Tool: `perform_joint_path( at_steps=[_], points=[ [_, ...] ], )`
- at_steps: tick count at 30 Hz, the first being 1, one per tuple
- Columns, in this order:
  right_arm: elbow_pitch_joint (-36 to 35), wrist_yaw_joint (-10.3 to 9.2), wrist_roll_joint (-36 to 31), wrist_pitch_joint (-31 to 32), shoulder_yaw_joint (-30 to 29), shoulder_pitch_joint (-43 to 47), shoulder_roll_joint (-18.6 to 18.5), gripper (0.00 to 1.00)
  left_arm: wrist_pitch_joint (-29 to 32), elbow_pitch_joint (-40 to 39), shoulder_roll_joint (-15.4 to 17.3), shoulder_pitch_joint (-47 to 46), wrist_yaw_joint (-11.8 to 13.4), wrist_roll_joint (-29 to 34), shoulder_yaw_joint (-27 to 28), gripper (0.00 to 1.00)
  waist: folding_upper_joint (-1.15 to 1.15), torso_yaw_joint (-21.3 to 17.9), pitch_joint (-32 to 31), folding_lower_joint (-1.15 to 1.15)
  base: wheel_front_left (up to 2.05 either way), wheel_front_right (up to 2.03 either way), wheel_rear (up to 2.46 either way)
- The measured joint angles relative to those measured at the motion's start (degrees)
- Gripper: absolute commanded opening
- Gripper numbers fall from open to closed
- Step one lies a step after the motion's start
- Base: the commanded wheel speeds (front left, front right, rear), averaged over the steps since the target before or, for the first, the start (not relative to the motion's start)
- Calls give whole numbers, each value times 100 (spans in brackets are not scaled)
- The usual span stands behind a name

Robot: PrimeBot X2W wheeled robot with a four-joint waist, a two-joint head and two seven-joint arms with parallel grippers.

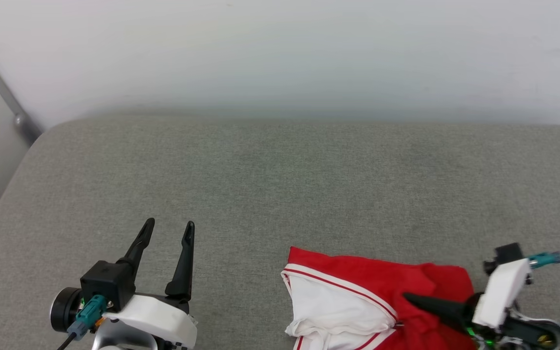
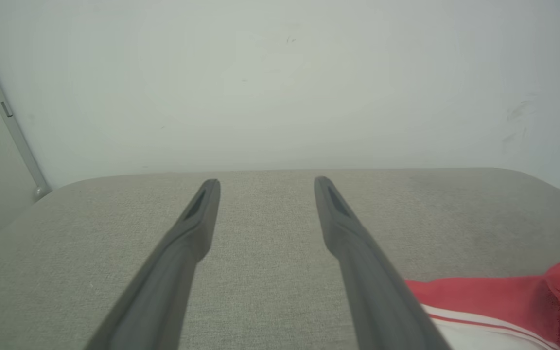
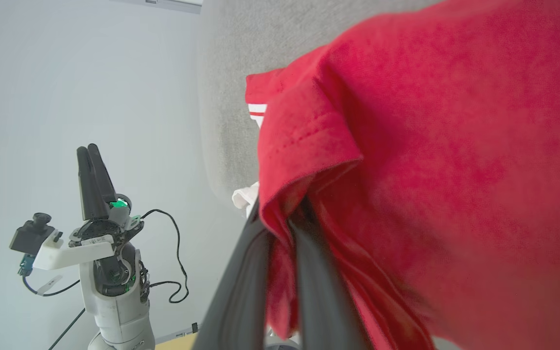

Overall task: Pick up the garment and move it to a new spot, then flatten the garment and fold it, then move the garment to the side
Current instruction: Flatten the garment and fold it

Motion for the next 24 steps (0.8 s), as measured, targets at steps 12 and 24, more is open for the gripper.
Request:
perform_joint_path(
  at_steps=[12, 24],
  points=[
    [761, 0, 1510, -2203, 2703, -303, 7, 55, 89, -12, 20, -88, -16, -1, -80, 100, 0, 213, 78, 0, 0, 0, 0],
    [21, 1, 486, -3198, 3367, -733, -354, 100, 21, 102, -4, -75, 42, -51, -78, 100, 0, 161, 89, 0, 0, 0, 0]
  ],
)
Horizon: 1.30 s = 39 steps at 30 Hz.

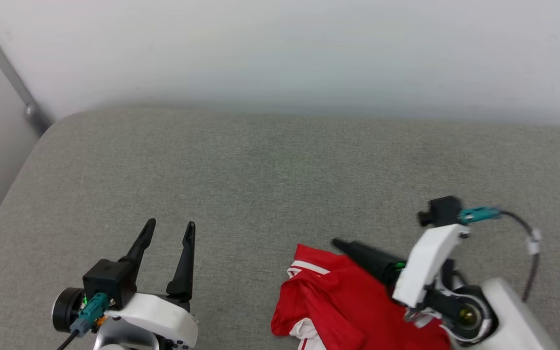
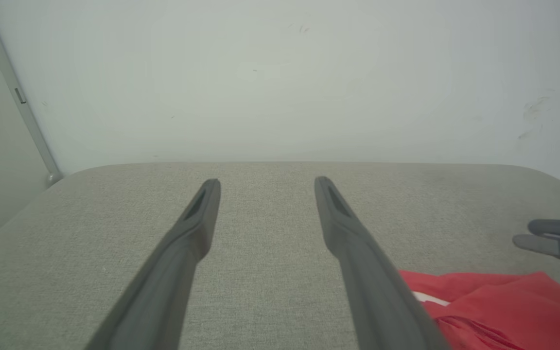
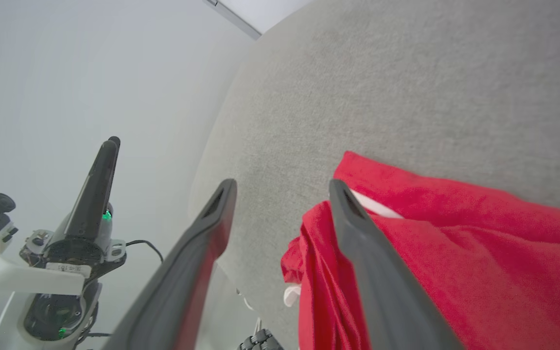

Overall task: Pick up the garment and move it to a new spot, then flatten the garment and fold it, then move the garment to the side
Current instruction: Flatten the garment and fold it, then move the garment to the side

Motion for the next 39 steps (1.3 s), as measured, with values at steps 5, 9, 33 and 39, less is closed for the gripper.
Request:
perform_joint_path(
  at_steps=[5, 9, 33, 39],
  points=[
    [-415, 0, -1842, -1000, -413, 191, -669, 100, -22, 32, -11, 59, 54, -10, 12, 100, 0, -111, -51, 0, 0, 0, 0],
    [-536, -1, -3042, -1322, -1183, 602, -724, 100, -58, 74, -11, 79, 129, -14, 63, 100, 0, -204, -78, 0, 0, 0, 0],
    [-2520, -1, -5139, -2942, -2217, 2518, 3, 100, -305, 244, 30, 532, 354, -57, 185, 100, 0, -491, -361, 0, 0, 0, 0],
    [-2638, -1, -5201, -2887, -2226, 2599, 99, 100, -302, 264, 37, 549, 368, -70, 183, 100, 0, -568, -379, -1, 0, 0, 0]
  ],
)
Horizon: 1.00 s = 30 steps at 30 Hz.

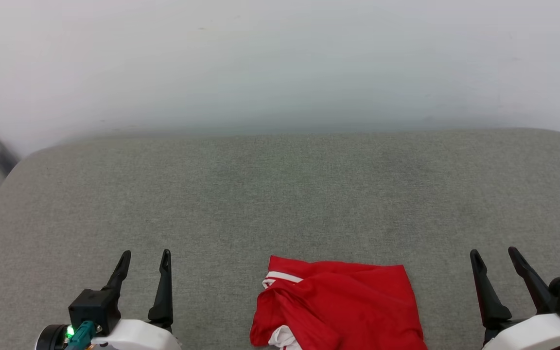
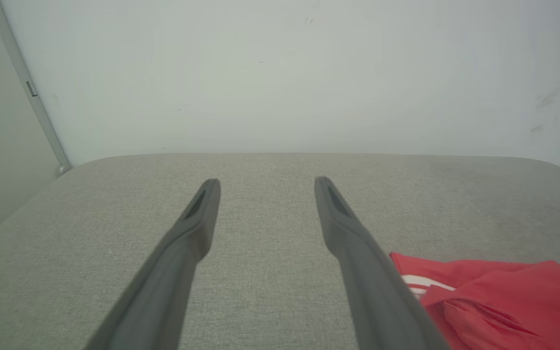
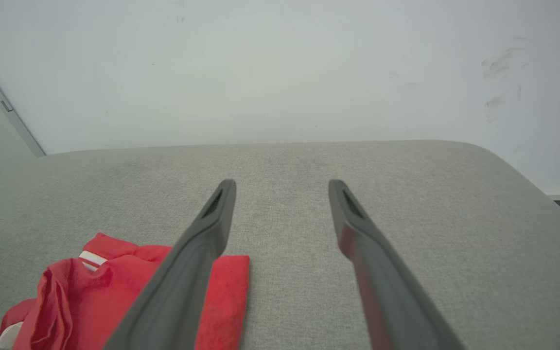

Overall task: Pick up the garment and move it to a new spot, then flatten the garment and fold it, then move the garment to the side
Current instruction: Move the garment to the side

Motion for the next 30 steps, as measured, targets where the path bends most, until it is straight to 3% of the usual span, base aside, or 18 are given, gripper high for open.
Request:
perform_joint_path(
  at_steps=[9, 14, 21, 26, 30],
  points=[
    [-80, 0, 168, 387, -180, 4, 81, 100, 8, 11, 19, -5, 3, -24, -8, 100, 0, -50, 45, 0, 0, 0, 0],
    [79, 0, 817, 1159, -901, -37, 144, 100, -11, 7, 16, -57, 26, -36, 30, 100, 0, -27, 97, 1, 0, 0, 0],
    [719, 0, 1482, 3232, -2328, -371, 123, 100, -98, 14, -33, -147, -1, -40, 75, 100, 0, 90, 178, 0, 0, 0, 0],
    [1296, 0, 1790, 4870, -2921, -669, 170, 100, -131, 35, -59, -202, -24, -38, 79, 100, 0, 196, 269, 0, 0, 0, 0],
    [1786, 0, 2510, 5827, -3116, -1054, 236, 100, -154, 49, -99, -305, -74, -25, 41, 100, 0, 291, 418, 0, 0, 0, 0]
  ],
)
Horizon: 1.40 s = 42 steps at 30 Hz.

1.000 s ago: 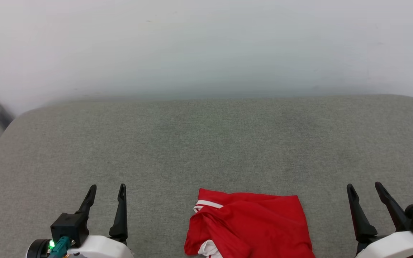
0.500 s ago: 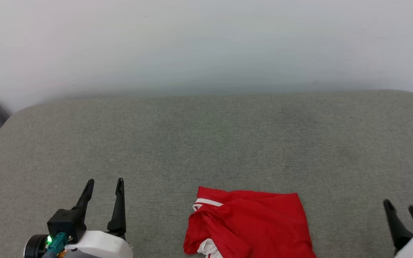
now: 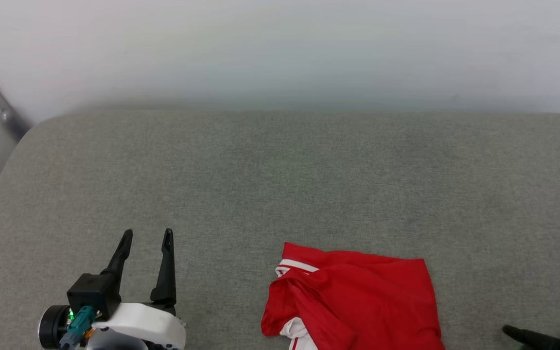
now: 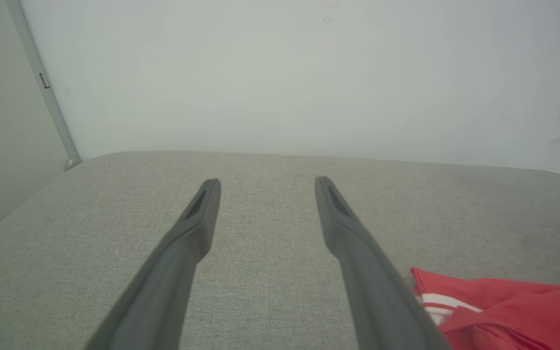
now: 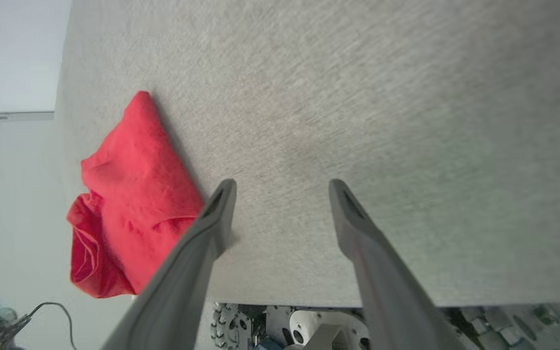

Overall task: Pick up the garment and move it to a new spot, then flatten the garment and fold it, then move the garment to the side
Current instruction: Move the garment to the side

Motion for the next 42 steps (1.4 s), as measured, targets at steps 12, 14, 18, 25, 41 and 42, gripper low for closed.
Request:
perform_joint_path(
  at_steps=[12, 14, 18, 25, 41, 42],
  points=[
    [1861, 5, 2319, -480, 1701, -737, 0, 100, -49, 231, -116, -391, -201, 32, -94, 100, 0, 407, 422, 0, 0, 0, 0],
    [1976, 7, 2349, -581, 1874, -787, -30, 45, -51, 254, -115, -395, -202, 38, -99, 100, 0, 440, 425, 0, 0, 0, 0],
    [1976, 5, 2292, -743, 2250, -846, -31, 0, -51, 278, -108, -399, -202, 37, -93, 100, 0, 467, 421, 0, 0, 0, 0],
    [1158, 1, 1512, -1156, 2977, -806, -145, 0, -53, 302, -80, -341, -168, 4, -73, 100, 0, 367, 287, 0, 0, 0, 0],
    [-372, 1, -376, -1299, 4254, -1065, -1382, 0, -53, 38, 8, -133, -85, -2, -45, 100, 0, -763, 94, 0, 0, 0, 0],
    [-370, 1, -437, -1294, 4278, -1156, -1428, 0, -53, -16, 36, -180, -83, 29, -37, 100, 0, -876, 142, 0, 0, 0, 0]
  ],
)
